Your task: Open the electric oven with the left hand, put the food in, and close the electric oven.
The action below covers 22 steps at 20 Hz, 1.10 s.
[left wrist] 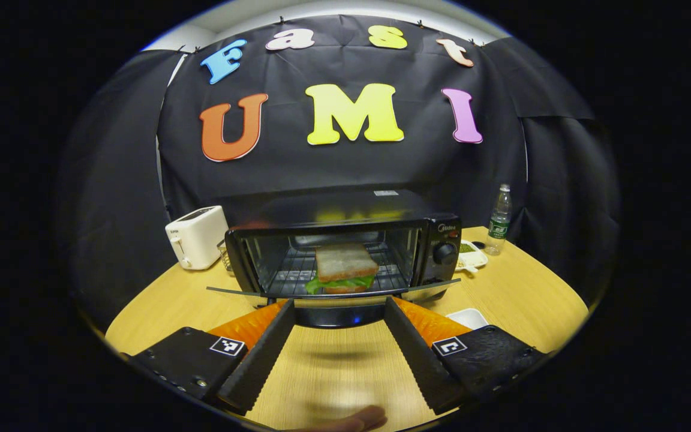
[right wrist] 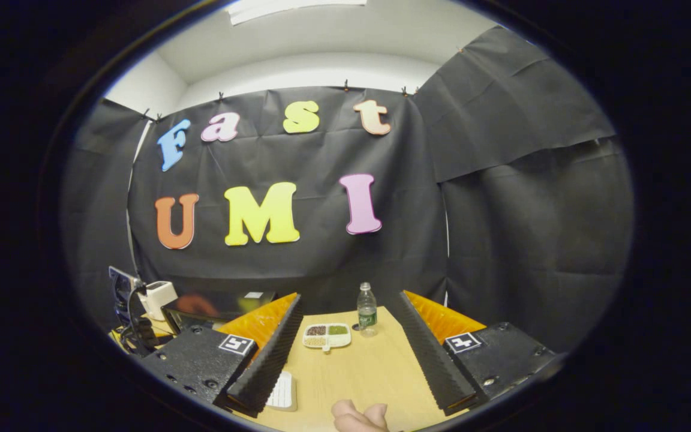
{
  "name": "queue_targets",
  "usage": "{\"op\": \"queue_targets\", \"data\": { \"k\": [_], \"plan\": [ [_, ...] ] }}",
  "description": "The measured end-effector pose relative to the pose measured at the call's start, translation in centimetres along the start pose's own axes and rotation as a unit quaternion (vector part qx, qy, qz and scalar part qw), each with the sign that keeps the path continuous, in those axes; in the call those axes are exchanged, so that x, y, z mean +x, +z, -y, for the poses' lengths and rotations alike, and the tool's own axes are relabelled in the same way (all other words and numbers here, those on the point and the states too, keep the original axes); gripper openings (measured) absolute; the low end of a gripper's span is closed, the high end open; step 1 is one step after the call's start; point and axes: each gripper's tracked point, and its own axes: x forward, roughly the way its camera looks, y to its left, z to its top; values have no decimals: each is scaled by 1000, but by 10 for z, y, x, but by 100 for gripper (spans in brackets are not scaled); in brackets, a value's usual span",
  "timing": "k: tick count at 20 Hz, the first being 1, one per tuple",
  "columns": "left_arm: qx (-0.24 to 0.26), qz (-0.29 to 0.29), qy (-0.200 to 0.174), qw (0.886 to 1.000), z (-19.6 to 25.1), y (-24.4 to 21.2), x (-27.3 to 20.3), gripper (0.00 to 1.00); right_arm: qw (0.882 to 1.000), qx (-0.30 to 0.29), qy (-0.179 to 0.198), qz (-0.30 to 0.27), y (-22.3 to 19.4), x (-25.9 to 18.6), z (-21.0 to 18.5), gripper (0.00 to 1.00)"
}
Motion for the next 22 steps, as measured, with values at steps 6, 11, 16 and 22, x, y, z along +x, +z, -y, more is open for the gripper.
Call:
{"op": "queue_targets", "data": {
  "k": [6, 11, 16, 22],
  "plan": [
    [-10, 7, 1, 1000, 1, 25, 37, 97, 1000, -5, -11, -5, -4, -5, 10, 96],
    [-33, 15, 2, 999, -3, 37, 36, 98, 1000, -19, -17, -3, -1, -16, 17, 96],
    [-33, 45, -13, 998, 1, 63, -4, 97, 1000, -11, -12, 1, 6, -31, 13, 96],
    [-42, 84, -5, 996, -8, 95, -75, 97, 1000, 0, -2, 16, 18, -58, 7, 96]
  ]
}}
